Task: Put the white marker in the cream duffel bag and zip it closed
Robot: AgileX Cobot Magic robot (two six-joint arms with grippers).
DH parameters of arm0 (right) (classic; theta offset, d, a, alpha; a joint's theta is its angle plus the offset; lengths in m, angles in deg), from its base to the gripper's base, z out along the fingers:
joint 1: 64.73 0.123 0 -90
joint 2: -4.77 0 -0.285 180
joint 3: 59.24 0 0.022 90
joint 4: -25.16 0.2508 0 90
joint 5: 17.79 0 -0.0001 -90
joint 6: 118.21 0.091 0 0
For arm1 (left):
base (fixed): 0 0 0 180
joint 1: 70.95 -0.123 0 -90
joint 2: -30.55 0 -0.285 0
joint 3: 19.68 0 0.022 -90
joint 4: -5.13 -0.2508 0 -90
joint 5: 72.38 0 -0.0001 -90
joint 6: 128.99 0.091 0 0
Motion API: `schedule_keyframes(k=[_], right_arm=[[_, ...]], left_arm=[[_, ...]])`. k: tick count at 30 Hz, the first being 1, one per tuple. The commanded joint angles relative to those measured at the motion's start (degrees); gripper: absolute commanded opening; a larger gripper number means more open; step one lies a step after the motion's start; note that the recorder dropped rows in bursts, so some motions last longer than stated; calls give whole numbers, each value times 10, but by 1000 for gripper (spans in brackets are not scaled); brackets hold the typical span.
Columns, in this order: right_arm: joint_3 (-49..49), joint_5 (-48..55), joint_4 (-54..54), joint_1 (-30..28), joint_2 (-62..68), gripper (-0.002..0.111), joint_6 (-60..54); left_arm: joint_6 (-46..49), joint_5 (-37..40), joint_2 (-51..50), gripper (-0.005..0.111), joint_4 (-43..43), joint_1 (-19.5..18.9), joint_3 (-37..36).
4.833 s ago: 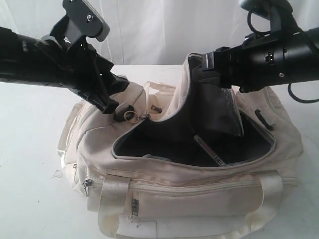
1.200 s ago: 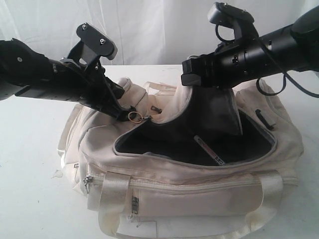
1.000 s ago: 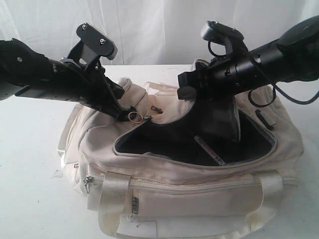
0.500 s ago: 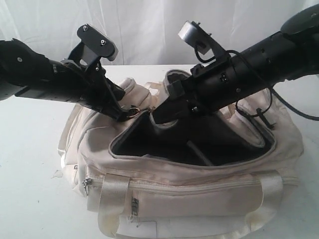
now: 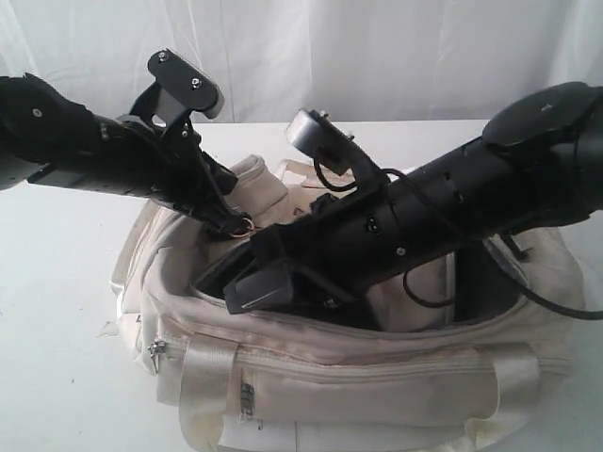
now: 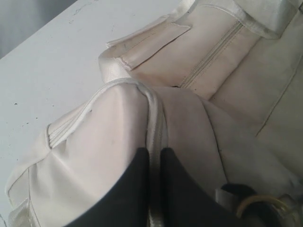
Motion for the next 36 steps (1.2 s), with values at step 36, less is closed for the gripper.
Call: schedule_keyframes(k=[36], right_arm=[[27,-164,-281,3,-114,46,56]], left_arm=[[-49,13,0,0,11,-2,-4]])
